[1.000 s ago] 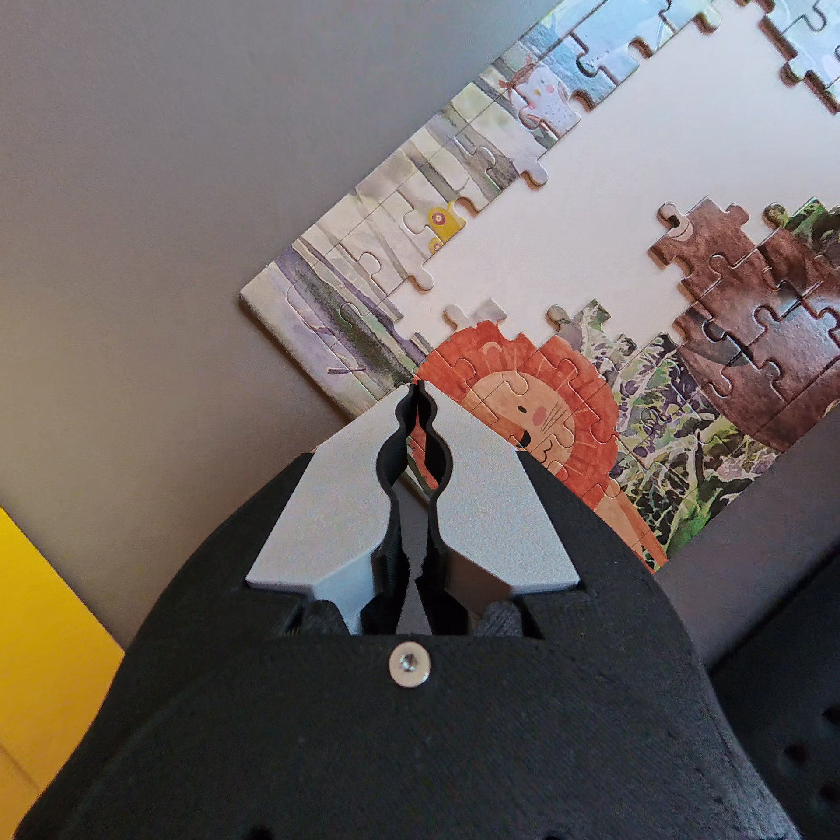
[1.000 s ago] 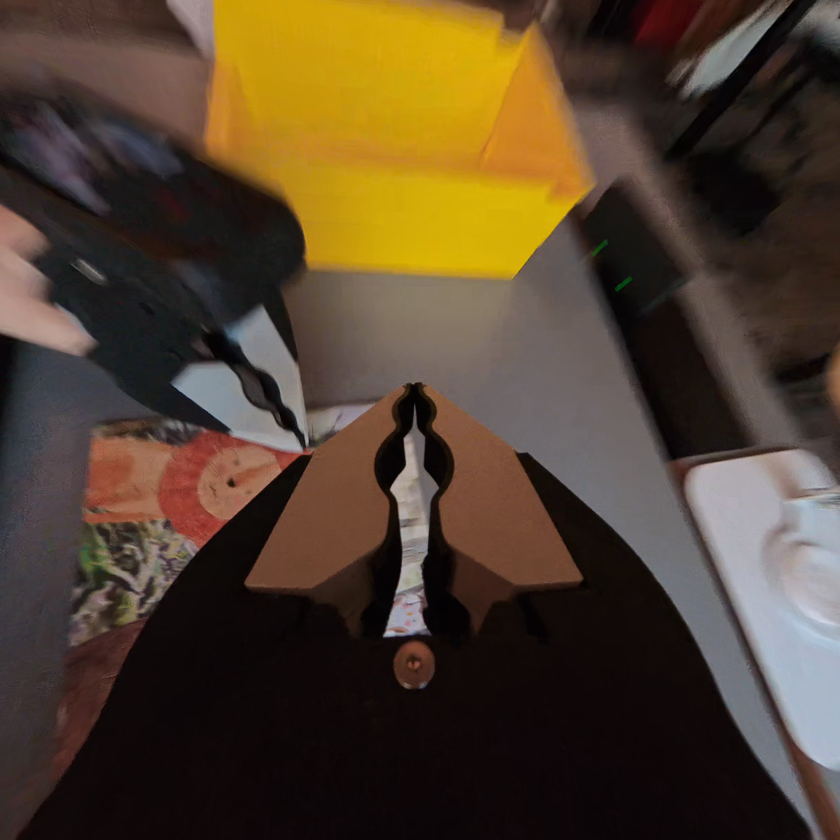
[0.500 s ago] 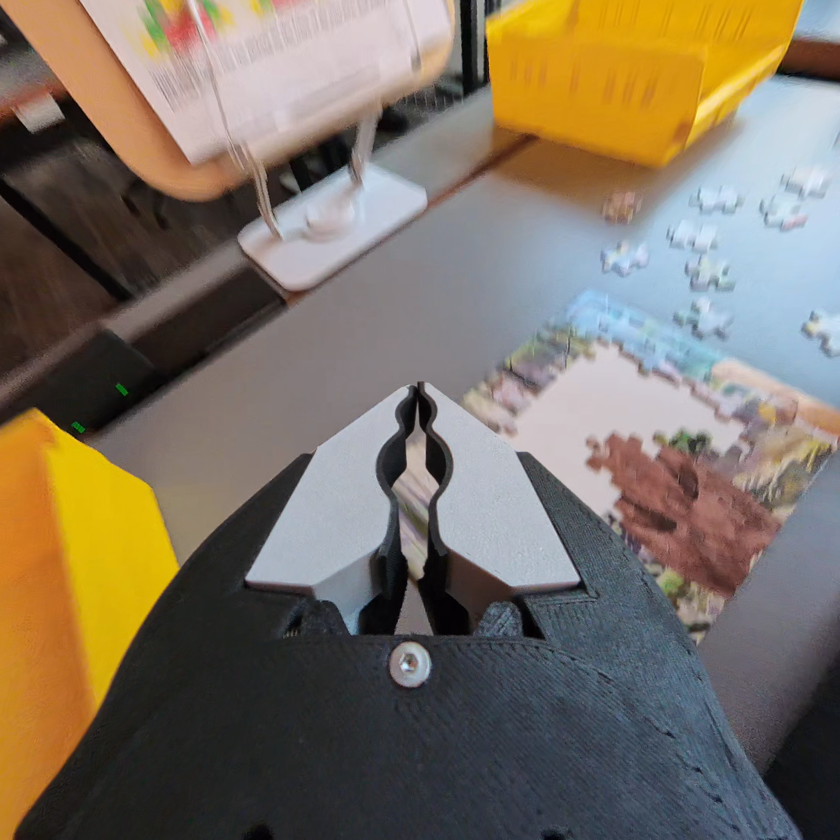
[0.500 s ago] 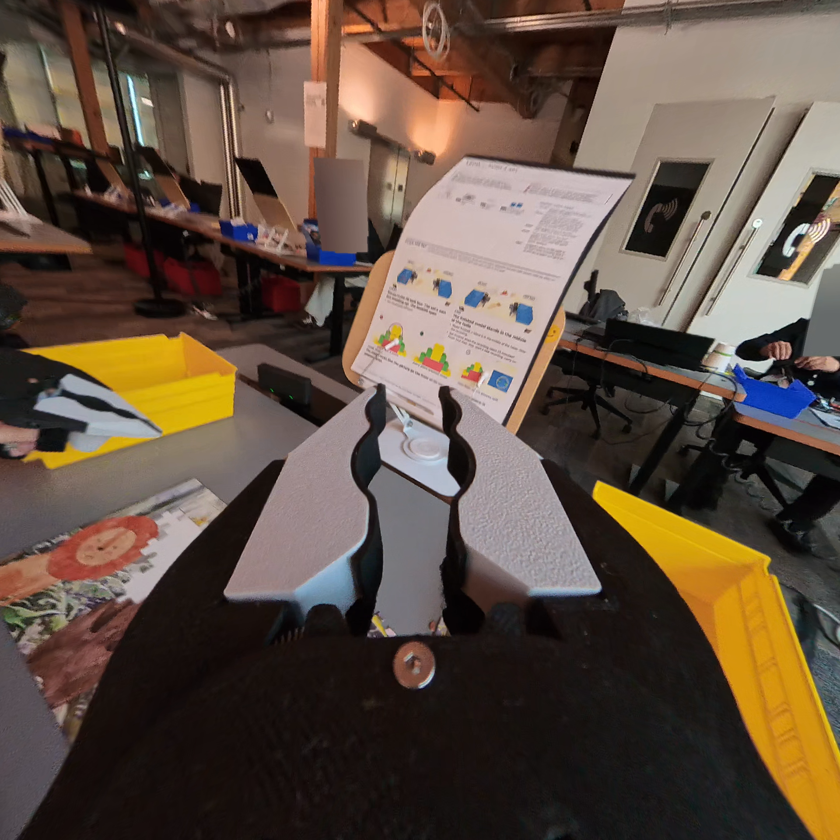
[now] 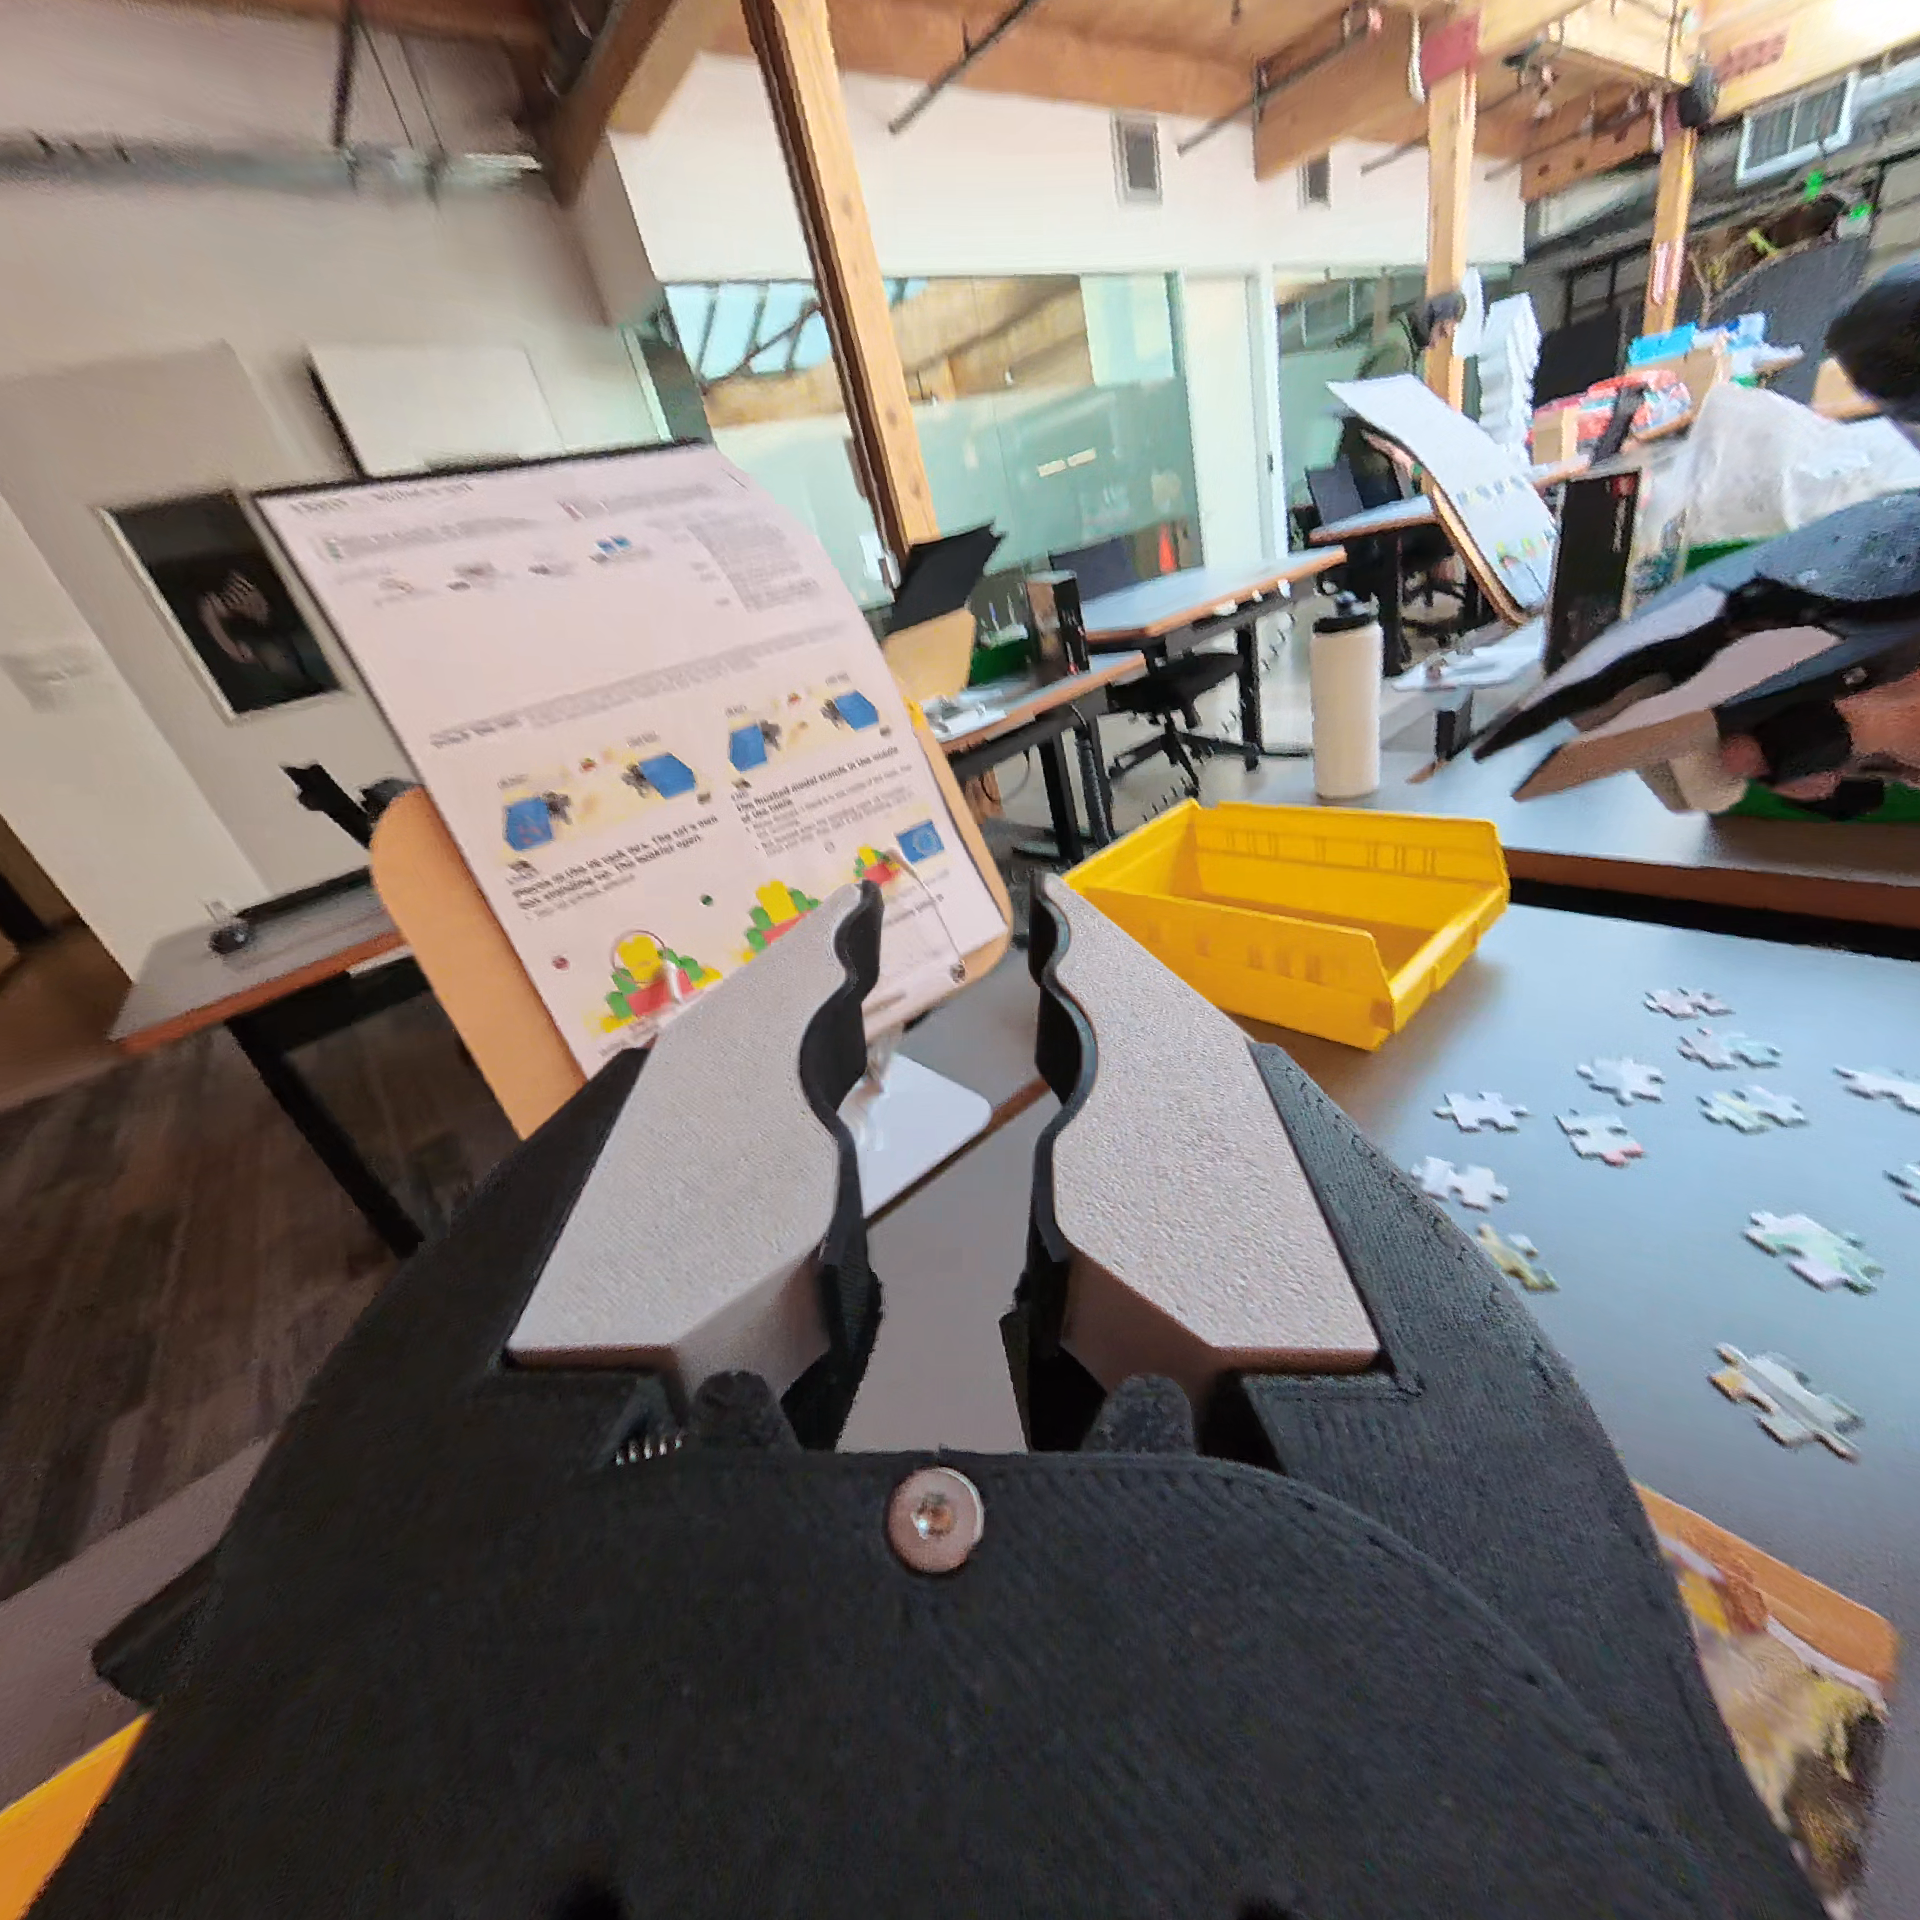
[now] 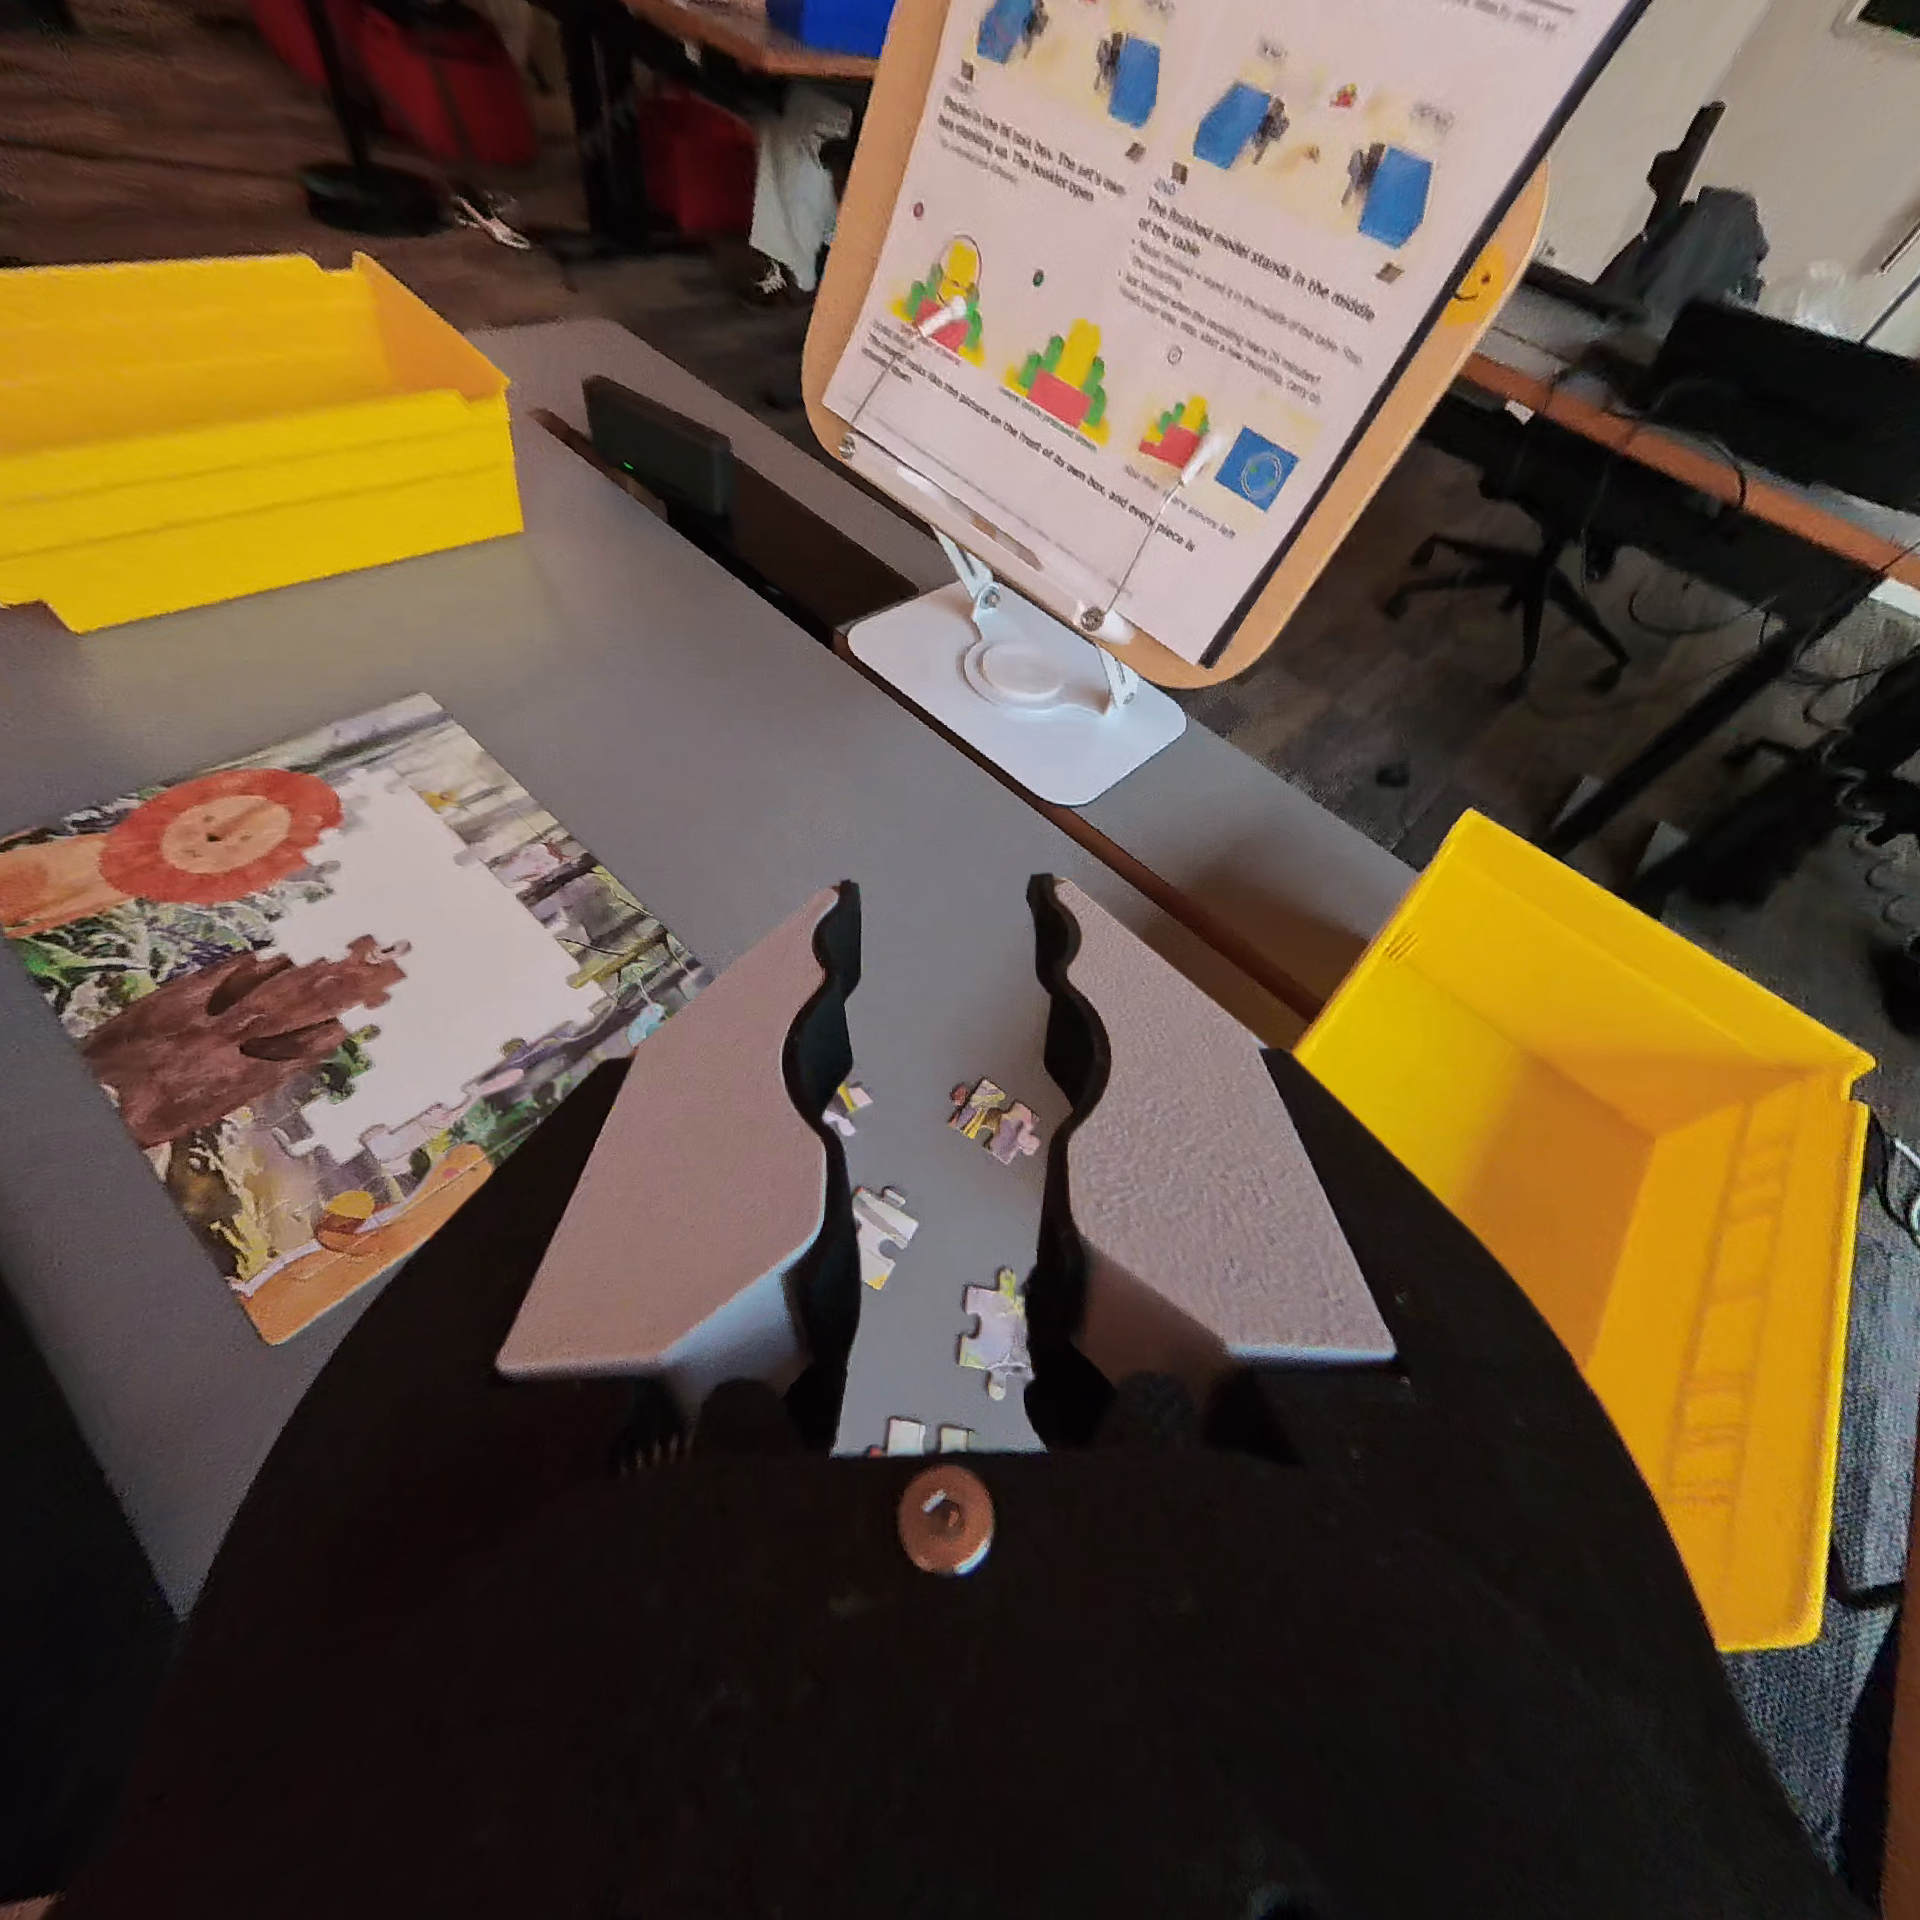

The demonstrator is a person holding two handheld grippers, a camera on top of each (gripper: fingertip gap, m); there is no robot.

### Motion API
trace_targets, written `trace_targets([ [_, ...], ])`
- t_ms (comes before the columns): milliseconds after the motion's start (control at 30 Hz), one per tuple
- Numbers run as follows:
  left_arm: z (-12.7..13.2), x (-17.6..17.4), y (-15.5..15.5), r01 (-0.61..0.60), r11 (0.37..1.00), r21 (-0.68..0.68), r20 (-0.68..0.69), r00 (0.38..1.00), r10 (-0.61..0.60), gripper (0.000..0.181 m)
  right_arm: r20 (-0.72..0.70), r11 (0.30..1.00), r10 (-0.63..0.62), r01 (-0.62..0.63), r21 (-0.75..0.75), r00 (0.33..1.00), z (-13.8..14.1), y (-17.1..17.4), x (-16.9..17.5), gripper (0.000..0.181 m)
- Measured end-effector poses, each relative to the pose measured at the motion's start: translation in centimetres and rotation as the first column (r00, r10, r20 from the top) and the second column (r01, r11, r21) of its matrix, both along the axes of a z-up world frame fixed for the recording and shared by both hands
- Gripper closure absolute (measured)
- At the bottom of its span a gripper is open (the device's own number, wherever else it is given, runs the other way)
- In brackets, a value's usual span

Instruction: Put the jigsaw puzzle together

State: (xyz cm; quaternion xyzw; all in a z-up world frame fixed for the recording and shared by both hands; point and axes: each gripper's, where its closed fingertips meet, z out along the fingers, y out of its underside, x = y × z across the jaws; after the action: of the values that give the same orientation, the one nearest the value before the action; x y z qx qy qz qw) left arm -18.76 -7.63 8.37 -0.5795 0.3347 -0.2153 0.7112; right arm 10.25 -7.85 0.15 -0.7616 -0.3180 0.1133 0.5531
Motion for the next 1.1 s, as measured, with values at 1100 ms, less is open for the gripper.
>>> trace_targets([
  [1100, -4.6, 5.5, -4.5, 0.14, 0.985, -0.103, -0.273, 0.948, -0.164, 0.137, 0.196, 0.885, -0.431, 0.455, -0.098, 0.881, -12.0, -14.9, 6.8, 0.15],
])
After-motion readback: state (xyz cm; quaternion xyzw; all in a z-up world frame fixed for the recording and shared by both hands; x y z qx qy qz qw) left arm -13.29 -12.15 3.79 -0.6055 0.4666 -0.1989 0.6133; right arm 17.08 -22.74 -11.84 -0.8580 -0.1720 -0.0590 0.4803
